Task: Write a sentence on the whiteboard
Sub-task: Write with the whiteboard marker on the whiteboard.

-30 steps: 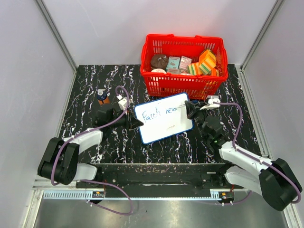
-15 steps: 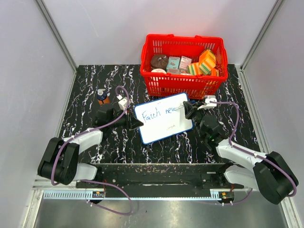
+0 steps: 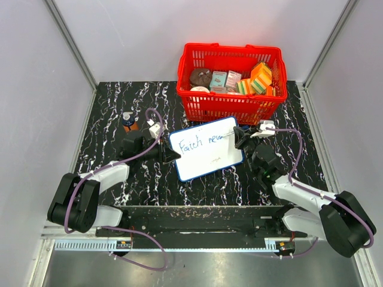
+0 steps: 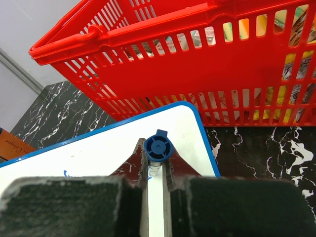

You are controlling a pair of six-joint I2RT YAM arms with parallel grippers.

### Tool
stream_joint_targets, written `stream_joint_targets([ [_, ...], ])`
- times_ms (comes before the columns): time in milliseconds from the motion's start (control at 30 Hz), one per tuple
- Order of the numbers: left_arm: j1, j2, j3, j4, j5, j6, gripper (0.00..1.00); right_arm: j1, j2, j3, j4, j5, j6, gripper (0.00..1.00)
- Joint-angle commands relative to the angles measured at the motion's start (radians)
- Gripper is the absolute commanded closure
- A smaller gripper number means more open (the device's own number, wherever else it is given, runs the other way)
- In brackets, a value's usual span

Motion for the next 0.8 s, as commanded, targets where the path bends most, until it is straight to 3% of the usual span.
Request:
stream_joint_targets([
  [0, 0.005, -0.006, 0.01, 0.006, -0.105, 0.144, 1.0, -0.004, -0.01, 0.026, 0.001, 0.071, -0.026, 1.0],
  [767, 0.005, -0.006, 0.008, 0.007, -0.105, 0.144, 1.0, -0.004, 0.034, 0.051, 0.055, -0.022, -0.032, 1.0],
])
